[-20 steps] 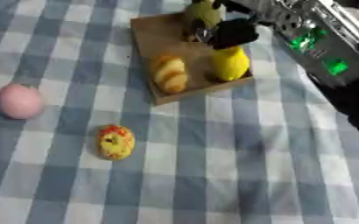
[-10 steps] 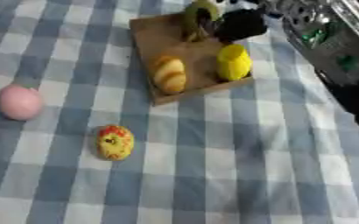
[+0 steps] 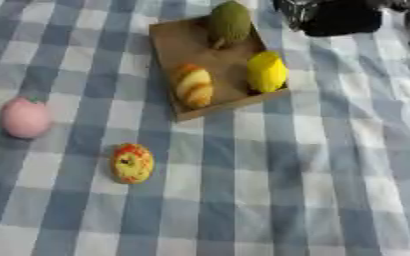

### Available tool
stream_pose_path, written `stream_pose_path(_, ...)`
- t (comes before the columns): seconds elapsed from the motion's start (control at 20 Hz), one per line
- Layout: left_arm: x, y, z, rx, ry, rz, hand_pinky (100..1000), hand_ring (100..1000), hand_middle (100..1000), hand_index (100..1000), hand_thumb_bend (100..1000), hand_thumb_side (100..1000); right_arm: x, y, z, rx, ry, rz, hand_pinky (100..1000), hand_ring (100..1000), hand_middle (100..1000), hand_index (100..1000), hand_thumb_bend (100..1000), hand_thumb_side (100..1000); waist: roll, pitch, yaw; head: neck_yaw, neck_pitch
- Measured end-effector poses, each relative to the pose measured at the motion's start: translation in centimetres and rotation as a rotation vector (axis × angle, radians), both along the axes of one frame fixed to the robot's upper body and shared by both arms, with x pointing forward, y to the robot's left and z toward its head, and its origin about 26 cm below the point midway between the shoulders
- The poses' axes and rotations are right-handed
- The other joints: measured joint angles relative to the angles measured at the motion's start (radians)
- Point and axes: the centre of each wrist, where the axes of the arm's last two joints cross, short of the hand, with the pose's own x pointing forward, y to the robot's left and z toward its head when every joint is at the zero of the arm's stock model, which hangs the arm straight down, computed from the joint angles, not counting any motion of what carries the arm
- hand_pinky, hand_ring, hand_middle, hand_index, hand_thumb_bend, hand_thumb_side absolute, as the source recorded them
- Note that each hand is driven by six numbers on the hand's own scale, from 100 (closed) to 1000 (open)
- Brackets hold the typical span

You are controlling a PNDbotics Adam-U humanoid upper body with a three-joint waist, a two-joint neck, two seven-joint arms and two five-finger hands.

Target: Pick up objects on the table and place them in the box.

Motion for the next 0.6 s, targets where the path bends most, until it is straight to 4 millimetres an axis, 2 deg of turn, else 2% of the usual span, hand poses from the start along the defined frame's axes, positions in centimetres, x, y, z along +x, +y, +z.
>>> stream_pose_path(0.1, -0.1, 0.5, 0.6, 0.066, 0.005, 0.021, 796, 780, 753, 841, 235, 539, -0.7, -1.1, -0.2, -0.015, -0.028, -0.002, 757, 779, 824, 857, 100, 358, 0.010, -0.004, -0.005, 0.004, 0.000)
stream_pose_path(0.35, -0.6, 2.0, 1.5, 0.263, 0.074, 0.098, 843, 813, 785, 894, 363, 538, -1.3, -4.1, -0.9, -0.030, -0.063, -0.042, 755, 777, 825, 851, 100, 376, 0.036, -0.007, -0.016, 0.010, 0.001)
stream_pose_path(0.5, -1.1, 3.0, 1.2, 0.388, 0.159, 0.145, 854, 817, 786, 897, 367, 548, -1.4, -5.7, -1.5, -0.022, -0.076, -0.083, 755, 776, 824, 848, 100, 388, 0.051, -0.007, -0.017, 0.012, 0.002)
stream_pose_path(0.6, -1.2, 3.4, 1.7, 0.469, 0.195, 0.175, 854, 817, 786, 897, 367, 548, -1.4, -6.5, -2.0, -0.014, -0.084, -0.099, 755, 776, 824, 848, 100, 388, 0.050, -0.007, -0.016, 0.012, 0.005)
